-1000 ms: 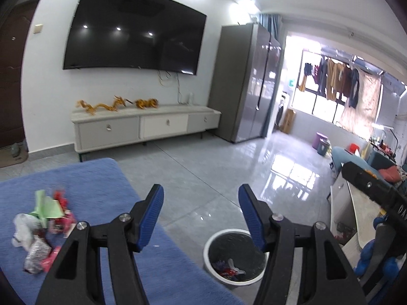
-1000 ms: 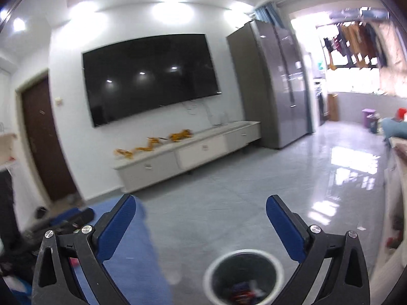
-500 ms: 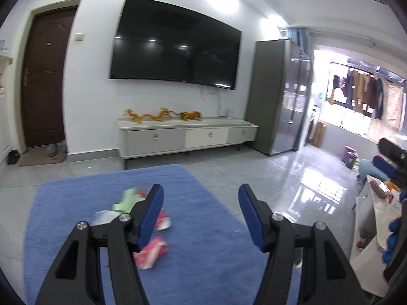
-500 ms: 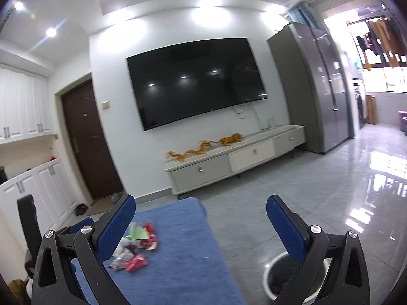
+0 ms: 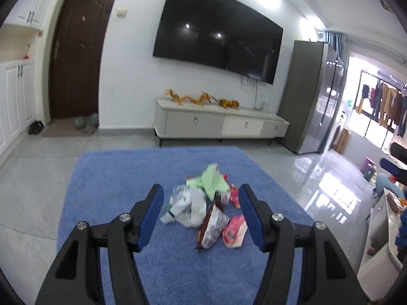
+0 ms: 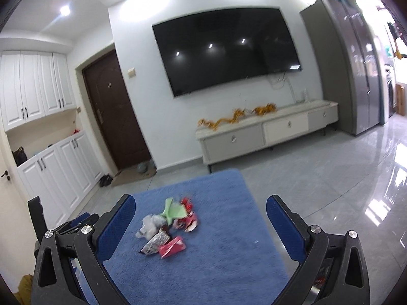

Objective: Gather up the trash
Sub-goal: 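Move both open tools back to the trash pile on the rug, then grasp the silver-brown snack bag with the left tool while the right tool grasps the pink packet, then carry both items over the white bin and open both tools to drop them, then move both open tools back to the trash pile on the rug, then grasp the white tissue with the left tool while the right tool grasps the pink-white wrapper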

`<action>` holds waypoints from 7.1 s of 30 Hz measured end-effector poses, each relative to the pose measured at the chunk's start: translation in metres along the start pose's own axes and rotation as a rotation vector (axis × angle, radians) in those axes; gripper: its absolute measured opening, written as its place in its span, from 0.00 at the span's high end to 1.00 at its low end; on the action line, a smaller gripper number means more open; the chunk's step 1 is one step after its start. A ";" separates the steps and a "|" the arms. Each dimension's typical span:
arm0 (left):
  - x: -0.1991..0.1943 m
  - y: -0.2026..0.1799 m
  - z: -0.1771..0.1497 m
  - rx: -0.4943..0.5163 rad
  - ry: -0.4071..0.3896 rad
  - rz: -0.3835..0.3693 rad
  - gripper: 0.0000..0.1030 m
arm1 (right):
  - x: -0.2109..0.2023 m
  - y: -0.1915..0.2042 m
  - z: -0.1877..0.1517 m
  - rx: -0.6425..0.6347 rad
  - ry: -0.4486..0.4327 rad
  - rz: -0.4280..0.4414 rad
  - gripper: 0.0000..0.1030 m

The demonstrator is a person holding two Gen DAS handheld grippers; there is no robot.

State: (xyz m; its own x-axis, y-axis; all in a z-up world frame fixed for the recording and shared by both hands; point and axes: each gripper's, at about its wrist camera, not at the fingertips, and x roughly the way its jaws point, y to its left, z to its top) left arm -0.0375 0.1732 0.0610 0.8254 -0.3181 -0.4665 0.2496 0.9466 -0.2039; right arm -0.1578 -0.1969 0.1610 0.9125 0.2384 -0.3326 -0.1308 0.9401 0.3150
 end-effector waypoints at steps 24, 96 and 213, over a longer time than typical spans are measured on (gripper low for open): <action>0.128 -0.004 -0.069 0.009 0.338 -0.188 0.73 | 0.229 0.011 -0.120 0.231 0.658 0.242 0.29; 0.175 -0.413 -0.048 0.429 0.428 -0.502 0.93 | -0.001 -0.353 -0.096 0.646 0.079 -0.202 0.70; 0.171 -0.018 -0.050 0.071 0.340 -0.088 0.83 | 0.321 -0.002 -0.088 -0.055 0.562 0.167 0.71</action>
State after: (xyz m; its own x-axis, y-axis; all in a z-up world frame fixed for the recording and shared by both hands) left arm 0.0739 0.0996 -0.0579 0.5864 -0.3867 -0.7117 0.3570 0.9121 -0.2015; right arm 0.1012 -0.1006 -0.0240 0.5343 0.4632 -0.7071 -0.2891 0.8862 0.3620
